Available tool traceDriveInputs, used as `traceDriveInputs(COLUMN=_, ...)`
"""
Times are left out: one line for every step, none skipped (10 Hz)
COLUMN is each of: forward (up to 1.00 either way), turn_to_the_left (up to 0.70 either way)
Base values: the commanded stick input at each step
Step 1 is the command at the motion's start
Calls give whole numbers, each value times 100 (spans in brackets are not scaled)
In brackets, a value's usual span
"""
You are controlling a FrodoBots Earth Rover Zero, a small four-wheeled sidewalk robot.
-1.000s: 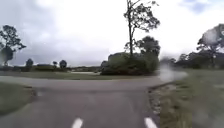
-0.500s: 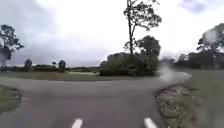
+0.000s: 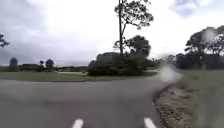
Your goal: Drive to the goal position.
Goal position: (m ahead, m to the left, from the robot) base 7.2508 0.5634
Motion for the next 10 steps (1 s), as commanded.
traceDriveInputs(forward=85, turn_to_the_left=-34)
traceDriveInputs(forward=85, turn_to_the_left=-29)
traceDriveInputs(forward=85, turn_to_the_left=0)
traceDriveInputs(forward=85, turn_to_the_left=0)
traceDriveInputs(forward=85, turn_to_the_left=0)
traceDriveInputs(forward=85, turn_to_the_left=0)
traceDriveInputs(forward=85, turn_to_the_left=0)
traceDriveInputs(forward=85, turn_to_the_left=0)
traceDriveInputs(forward=85, turn_to_the_left=0)
traceDriveInputs(forward=85, turn_to_the_left=0)
